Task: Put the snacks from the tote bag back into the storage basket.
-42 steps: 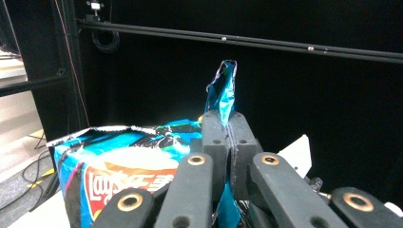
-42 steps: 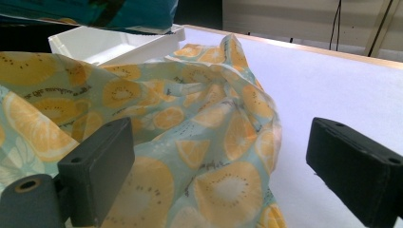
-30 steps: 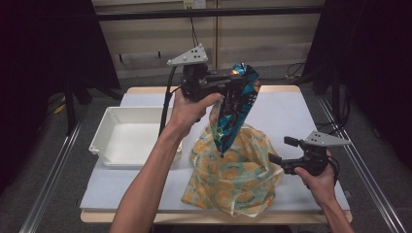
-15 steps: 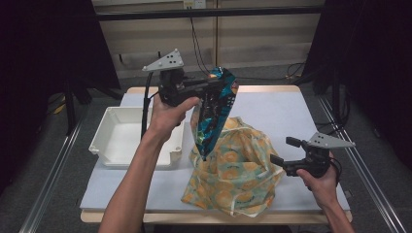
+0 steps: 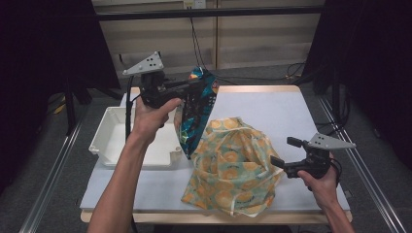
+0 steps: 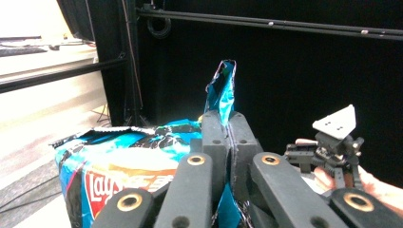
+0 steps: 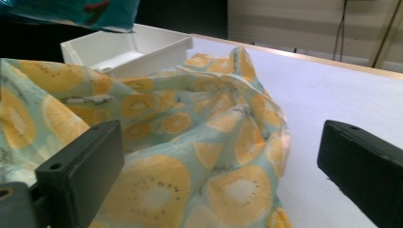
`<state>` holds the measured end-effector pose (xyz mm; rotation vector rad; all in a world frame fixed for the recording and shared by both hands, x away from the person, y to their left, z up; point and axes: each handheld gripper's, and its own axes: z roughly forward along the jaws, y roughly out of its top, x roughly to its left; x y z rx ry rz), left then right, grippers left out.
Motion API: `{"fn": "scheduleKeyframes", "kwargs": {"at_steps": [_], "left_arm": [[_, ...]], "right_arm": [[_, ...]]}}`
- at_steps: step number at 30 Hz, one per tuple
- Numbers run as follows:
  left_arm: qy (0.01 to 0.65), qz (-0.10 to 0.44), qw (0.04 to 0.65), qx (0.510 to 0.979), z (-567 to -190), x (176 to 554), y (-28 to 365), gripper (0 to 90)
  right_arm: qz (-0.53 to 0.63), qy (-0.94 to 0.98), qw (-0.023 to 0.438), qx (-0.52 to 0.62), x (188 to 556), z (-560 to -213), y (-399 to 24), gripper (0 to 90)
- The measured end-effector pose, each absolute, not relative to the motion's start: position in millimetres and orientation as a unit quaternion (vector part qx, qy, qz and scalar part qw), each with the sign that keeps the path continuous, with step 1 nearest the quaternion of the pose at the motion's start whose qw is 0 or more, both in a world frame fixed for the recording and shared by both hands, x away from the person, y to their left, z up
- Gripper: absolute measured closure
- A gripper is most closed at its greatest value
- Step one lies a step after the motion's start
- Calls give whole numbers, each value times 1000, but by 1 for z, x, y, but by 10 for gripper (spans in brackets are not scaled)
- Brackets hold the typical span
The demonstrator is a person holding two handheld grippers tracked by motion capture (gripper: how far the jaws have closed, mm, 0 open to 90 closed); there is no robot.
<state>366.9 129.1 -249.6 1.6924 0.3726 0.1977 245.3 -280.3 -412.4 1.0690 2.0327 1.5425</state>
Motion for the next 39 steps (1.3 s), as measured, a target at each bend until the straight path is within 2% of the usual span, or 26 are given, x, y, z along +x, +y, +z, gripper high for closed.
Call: {"fn": "scheduleKeyframes", "kwargs": {"at_steps": [15,23,39], "left_arm": [[214,116,633,735,-261,371,179,886],[240,139,621,733,-264,371,202,886],[304,182,603,715,-286,380,239,886]], "right_arm": [[557,726,182,359,240,-413,-275,0],[555,708,206,386,230,-415,-280,3],[559,693,218,400,216,-419,-288,5]]}}
